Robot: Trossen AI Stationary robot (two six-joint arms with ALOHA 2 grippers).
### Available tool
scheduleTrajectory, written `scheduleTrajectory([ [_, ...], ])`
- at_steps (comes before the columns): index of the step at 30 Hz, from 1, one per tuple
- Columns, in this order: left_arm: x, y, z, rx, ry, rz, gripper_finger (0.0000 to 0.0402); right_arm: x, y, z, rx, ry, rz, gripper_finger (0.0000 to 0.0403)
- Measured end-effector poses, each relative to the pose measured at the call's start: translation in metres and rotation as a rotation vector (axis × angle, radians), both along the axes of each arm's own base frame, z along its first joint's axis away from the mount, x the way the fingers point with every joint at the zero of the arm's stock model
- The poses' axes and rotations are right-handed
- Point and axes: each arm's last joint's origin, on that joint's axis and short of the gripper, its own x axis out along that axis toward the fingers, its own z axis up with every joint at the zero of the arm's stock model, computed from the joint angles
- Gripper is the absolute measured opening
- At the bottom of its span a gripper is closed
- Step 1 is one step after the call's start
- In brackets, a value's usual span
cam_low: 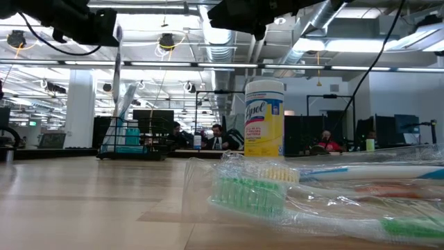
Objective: Pick & Place toothbrushing station
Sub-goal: Put the top purple toothbrush into the mesh organizer
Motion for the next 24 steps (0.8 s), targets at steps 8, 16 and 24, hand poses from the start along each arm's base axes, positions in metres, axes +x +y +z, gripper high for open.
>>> scheduleTrajectory([
  [8, 0.0, 0.013, -0.01, -0.057, 0.013, 0.004, 0.0, 0.0, 0.0, 0.0, 0.007, -0.001, -0.002, 0.0122],
  [16, -0.001, 0.033, -0.02, -0.128, 0.054, 0.042, 0.0, 0.0, 0.0, 0.0, 0.007, -0.001, -0.002, 0.0123],
  [24, -0.002, 0.045, -0.025, -0.19, 0.043, 0.017, 0.0, 0.0, 0.0, 0.0, 0.007, 0.0, 0.0, 0.0123],
])
